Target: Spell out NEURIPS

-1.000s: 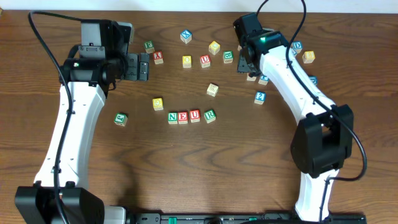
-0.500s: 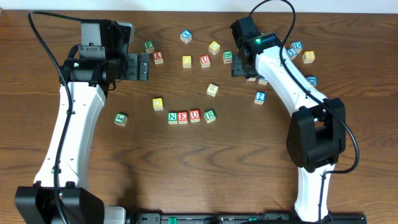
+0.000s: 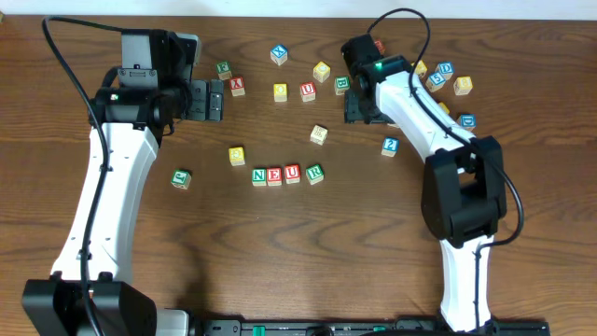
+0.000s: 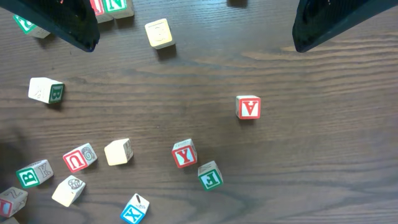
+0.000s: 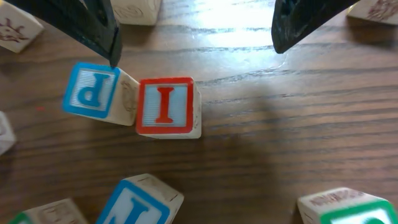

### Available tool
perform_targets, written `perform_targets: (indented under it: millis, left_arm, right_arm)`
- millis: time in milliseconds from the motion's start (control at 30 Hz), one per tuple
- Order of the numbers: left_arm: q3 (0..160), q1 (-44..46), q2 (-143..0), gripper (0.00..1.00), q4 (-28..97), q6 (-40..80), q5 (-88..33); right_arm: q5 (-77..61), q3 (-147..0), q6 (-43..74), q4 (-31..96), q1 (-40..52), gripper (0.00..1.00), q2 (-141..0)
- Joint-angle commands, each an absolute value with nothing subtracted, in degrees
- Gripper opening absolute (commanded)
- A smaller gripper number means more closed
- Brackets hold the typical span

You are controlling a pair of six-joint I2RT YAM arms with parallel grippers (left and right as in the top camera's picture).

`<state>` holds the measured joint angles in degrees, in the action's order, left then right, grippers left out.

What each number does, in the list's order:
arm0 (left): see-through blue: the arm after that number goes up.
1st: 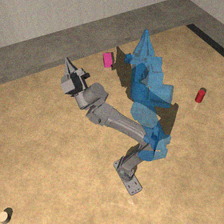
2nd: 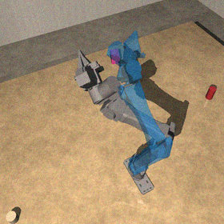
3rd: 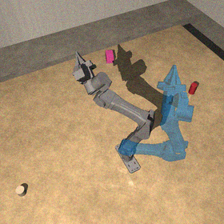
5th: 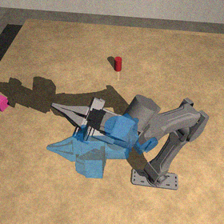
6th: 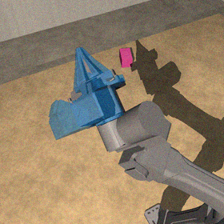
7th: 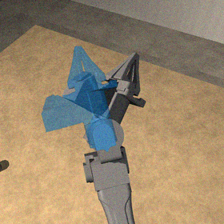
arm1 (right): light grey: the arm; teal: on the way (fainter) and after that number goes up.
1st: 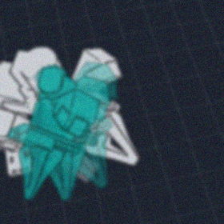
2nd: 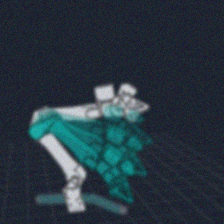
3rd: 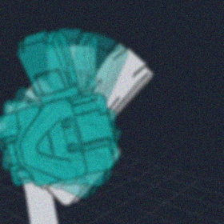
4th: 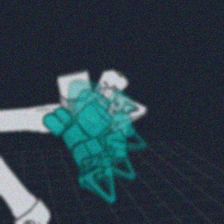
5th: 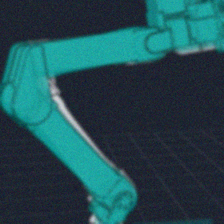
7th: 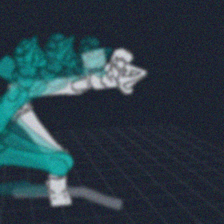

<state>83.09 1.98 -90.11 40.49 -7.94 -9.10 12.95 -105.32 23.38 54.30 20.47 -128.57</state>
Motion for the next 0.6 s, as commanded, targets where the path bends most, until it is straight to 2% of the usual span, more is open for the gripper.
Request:
perform_targets:
  millis: [0,567]
  left_arm:
    - [84.58,1.78,-89.86,0.97,40.49,-8.54,-9.45]
    - [84.55,1.78,-89.86,0.98,40.49,-8.56,-9.45]
  right_arm:
    - [12.91,-105.95,22.61,54.00,20.05,0.72,-129.88]
    - [12.95,-105.95,22.61,51.86,18.83,0.71,-130.30]
